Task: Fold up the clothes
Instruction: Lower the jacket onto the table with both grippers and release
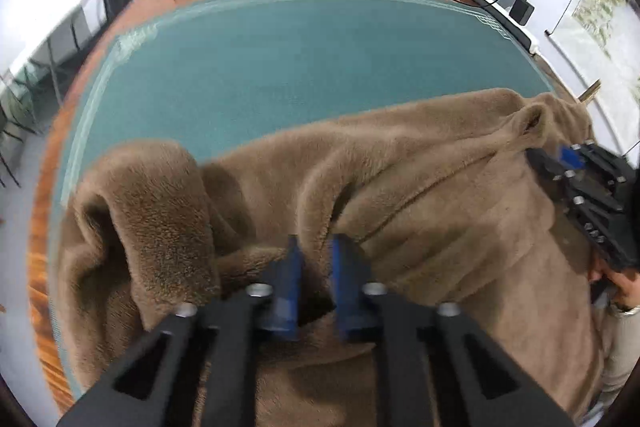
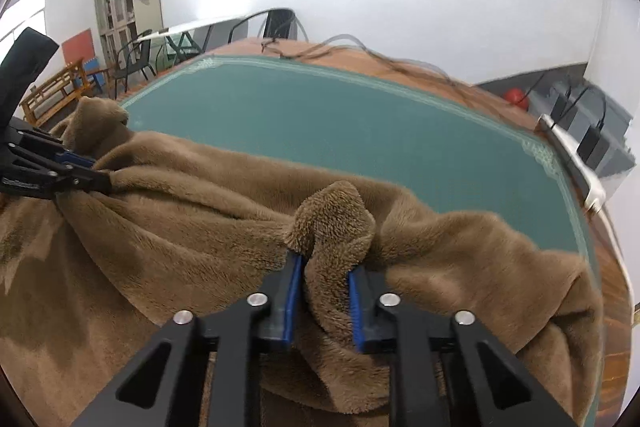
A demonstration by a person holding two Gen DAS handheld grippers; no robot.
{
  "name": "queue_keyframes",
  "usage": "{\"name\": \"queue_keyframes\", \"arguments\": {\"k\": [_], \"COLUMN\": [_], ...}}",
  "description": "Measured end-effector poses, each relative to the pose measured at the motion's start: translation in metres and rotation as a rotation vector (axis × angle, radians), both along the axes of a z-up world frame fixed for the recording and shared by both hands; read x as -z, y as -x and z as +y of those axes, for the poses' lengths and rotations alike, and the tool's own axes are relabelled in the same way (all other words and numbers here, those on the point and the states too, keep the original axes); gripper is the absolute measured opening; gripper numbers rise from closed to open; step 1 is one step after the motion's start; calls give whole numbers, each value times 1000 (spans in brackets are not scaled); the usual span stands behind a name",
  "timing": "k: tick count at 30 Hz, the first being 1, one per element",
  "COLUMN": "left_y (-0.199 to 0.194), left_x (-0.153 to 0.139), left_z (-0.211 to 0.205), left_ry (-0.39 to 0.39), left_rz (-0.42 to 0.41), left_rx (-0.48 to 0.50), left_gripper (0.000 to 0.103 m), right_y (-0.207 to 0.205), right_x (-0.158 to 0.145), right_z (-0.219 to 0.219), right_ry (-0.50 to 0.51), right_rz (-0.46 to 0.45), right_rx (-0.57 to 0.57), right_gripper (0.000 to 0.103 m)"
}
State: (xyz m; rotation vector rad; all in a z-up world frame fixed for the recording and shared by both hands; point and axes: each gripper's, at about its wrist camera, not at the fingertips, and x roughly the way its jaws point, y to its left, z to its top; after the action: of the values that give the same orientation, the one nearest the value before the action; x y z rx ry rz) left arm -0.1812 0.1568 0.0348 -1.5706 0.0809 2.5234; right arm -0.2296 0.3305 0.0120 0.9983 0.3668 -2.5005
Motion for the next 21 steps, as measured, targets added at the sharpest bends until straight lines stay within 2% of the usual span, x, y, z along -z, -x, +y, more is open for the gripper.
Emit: {"name": "queue_keyframes", "arguments": {"k": [2,5,9,12,16,19,20,21], "left_y": [0,6,19,47,101,133,137,137], "left_x": [-11,-42,-81,-95,-73,-38,-28,-20], "left_z": [-1,-13,-25,-19,-3,-10,-15,-25], "left_ry": [-2,-58,-122,-88,35,128,130,110], "left_rz": [40,138,259,336,310,195,157,124], "left_rx": [-20,-74,-133,-153,-175,-198,-211,-232], "left_gripper": [11,11,11,11,15,19,19,19], "right_y": [-10,-25,-19,-14,20,43,46,70], "right_x": [-11,-38,-63,-78,-61,-34,-24,-20], "right_z": [-2,13,7,19,31,44,49,27], "right_ry": [10,32,60,86,68,68,66,47], "right_rz": [44,150,258,294,249,124,78,64], "right_rx": [16,64,132,191,261,262,260,263], "right_gripper": [18,18,18,18,18,20,20,20]}}
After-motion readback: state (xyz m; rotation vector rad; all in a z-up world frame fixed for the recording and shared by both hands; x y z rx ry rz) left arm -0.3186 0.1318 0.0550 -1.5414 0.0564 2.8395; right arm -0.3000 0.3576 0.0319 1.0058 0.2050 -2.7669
